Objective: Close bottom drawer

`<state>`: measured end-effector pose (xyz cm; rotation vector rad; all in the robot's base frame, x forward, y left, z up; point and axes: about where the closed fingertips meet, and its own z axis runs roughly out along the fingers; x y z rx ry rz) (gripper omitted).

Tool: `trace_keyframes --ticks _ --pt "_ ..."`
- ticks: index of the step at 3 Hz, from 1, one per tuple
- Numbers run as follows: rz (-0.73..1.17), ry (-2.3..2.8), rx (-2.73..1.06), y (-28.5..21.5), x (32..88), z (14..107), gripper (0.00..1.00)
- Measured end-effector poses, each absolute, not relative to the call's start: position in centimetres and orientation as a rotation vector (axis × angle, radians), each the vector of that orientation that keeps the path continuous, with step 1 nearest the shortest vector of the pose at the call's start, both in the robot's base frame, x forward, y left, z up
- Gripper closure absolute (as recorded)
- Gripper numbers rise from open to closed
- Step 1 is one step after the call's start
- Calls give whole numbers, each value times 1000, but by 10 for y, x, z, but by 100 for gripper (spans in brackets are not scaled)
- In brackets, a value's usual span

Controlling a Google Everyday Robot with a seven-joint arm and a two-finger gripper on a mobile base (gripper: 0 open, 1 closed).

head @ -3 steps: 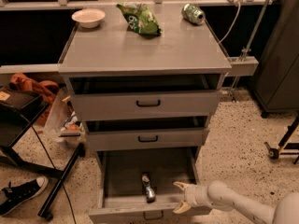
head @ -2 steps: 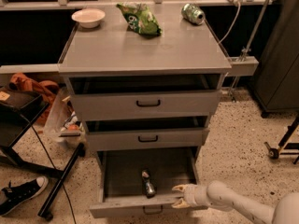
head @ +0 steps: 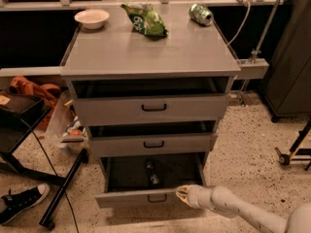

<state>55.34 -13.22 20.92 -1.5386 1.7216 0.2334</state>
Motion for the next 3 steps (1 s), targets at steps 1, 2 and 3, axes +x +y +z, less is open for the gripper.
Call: trace_keyframes --ticks 1,2,3 --pt "179 1738 -1461 -131 564 216 100" --pt "148 1761 -1410 -131 570 219 81" --pt "147 1788 -1392 -136 567 218 79"
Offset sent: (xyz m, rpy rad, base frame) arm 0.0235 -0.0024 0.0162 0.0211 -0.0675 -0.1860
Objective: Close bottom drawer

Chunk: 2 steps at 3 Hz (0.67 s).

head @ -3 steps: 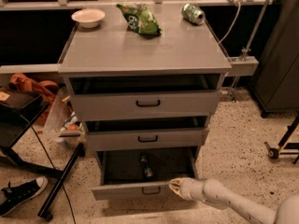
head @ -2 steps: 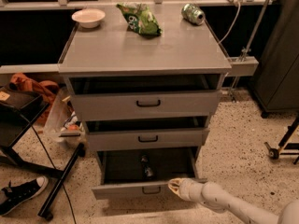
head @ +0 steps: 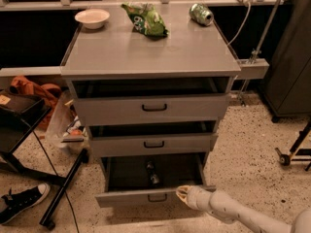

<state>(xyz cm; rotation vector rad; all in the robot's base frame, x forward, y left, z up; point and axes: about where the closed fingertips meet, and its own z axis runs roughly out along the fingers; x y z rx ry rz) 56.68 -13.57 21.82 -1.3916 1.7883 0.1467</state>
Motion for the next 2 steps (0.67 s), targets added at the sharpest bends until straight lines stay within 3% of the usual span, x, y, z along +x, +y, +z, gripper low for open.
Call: trace_keyframes --ticks 1,2 --pt "173 1808 -1365 -148 553 219 99" --pt "199 1827 -1365 -158 541 219 100"
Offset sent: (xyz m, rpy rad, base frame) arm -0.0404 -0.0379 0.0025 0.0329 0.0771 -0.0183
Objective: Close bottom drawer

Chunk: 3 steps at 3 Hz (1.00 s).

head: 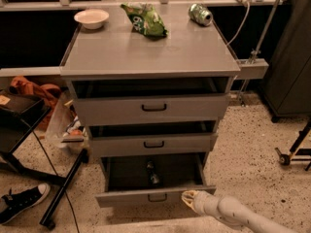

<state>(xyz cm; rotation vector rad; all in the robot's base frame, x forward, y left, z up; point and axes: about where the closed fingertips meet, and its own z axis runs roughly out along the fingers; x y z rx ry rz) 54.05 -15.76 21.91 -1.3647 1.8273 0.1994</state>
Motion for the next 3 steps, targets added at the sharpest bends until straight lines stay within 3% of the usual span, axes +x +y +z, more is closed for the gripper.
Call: trace_keyframes --ticks 1,3 --pt "246 1875 -1383 -161 540 203 100" --pt "317 1926 -1490 -148 563 171 58"
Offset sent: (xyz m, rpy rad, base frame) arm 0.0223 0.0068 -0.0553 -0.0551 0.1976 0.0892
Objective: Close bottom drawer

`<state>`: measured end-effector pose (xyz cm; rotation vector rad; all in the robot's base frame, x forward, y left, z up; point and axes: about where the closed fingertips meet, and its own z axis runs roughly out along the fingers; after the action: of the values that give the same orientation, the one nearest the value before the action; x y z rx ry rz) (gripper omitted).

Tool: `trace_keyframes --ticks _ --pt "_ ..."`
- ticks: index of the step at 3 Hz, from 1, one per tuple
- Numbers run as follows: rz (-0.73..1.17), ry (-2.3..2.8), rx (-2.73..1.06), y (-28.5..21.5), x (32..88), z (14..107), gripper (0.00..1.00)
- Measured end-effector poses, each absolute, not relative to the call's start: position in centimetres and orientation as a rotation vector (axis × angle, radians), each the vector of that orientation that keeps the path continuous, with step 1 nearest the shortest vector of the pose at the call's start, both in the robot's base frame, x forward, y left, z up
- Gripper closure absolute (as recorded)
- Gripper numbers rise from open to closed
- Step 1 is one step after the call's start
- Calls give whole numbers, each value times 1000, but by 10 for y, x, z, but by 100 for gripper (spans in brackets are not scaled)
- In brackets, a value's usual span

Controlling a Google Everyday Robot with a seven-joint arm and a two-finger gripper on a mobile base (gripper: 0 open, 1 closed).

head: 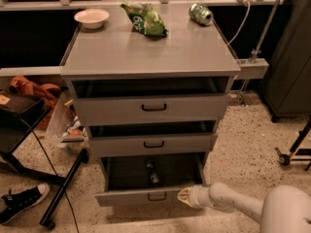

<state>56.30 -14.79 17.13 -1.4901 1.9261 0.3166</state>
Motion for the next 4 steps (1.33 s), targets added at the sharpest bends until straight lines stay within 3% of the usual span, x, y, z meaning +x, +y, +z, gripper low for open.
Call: trace_keyframes --ticks 2,3,4 --pt "272 1923 -1547 -146 590 176 11" --pt "233 1913 -1569 -148 602 183 0" --pt "223 1913 -1592 -145 616 185 0"
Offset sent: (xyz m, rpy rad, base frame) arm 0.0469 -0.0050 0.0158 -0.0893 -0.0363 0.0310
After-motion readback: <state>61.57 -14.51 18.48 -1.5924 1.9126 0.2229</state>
